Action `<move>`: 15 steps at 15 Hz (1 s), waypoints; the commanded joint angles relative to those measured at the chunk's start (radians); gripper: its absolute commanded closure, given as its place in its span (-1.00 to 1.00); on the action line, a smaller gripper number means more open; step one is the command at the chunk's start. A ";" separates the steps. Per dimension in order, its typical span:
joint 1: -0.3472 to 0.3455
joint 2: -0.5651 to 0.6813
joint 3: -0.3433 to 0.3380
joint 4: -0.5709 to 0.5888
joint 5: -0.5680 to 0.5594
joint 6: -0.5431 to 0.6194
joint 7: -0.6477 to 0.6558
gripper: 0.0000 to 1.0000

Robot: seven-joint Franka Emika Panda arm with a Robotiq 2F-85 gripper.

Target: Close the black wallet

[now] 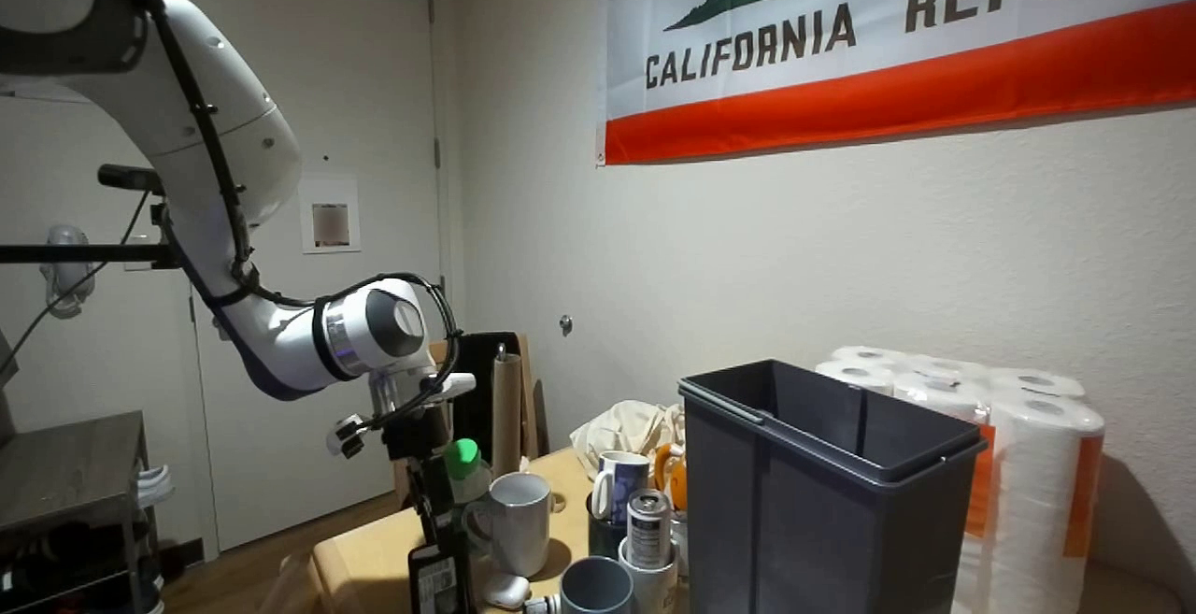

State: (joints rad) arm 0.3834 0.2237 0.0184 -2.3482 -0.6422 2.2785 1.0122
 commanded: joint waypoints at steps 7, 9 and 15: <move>-0.124 -0.096 0.028 -0.131 0.007 -0.019 0.038 -1.00; -0.142 -0.097 0.027 -0.150 0.008 -0.015 0.046 -1.00; -0.167 -0.152 0.048 -0.154 0.085 0.006 0.006 -1.00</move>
State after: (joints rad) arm 0.2364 0.1526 0.0335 -2.4753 -0.6192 2.2702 1.0316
